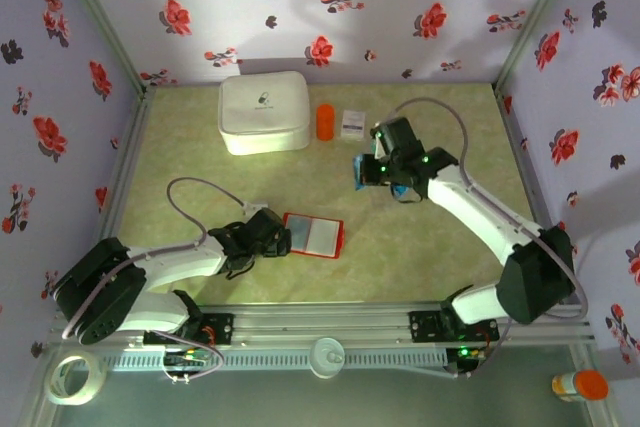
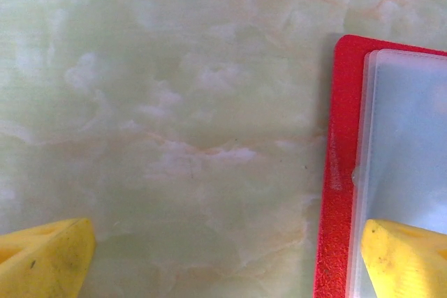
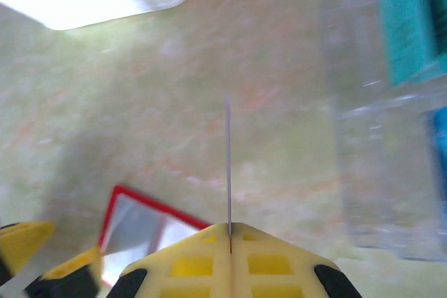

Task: Put the credit cards into the card holder

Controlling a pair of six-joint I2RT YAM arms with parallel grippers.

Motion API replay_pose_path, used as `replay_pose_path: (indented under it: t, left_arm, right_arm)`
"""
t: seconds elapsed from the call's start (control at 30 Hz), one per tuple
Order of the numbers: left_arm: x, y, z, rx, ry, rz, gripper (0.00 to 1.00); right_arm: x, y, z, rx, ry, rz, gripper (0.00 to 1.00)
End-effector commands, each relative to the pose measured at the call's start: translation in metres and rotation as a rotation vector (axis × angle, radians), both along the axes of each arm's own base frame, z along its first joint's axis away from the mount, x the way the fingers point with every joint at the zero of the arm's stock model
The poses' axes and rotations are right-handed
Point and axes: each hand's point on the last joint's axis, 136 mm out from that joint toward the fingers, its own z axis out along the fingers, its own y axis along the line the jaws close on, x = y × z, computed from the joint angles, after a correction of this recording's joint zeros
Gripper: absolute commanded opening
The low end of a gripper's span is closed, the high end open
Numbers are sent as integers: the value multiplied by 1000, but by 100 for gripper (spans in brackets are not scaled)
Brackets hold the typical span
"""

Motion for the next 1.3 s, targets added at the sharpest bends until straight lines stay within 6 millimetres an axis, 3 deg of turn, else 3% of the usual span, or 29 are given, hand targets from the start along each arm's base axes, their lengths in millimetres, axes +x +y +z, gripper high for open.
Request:
replay_pose_path:
  t: [0.0,0.17,0.3,0.6,1.0,1.27]
  left_arm:
    - [-4,12,-1,24,5,28,98]
    - [-5,13,-1,29,7,29,98]
    - [-5,14,-1,32,9,28,98]
    - [-4,12,3,32,6,23,98]
    - [1,5,25,0,-30,11,99]
    - [7,-8,29,-6,-26,-31,100]
  right_arm:
    - [-13,40,-4,218,15,-20,0]
    - [-40,74,-28,333,-12,-31,0]
    - [-54,88,-52,370,-15,-43,0]
    - [-67,114,-84,382,52,-23,0]
    - [-69,115,-115,337,116,-44,0]
    - [-70,115,-117,351,122,-53,0]
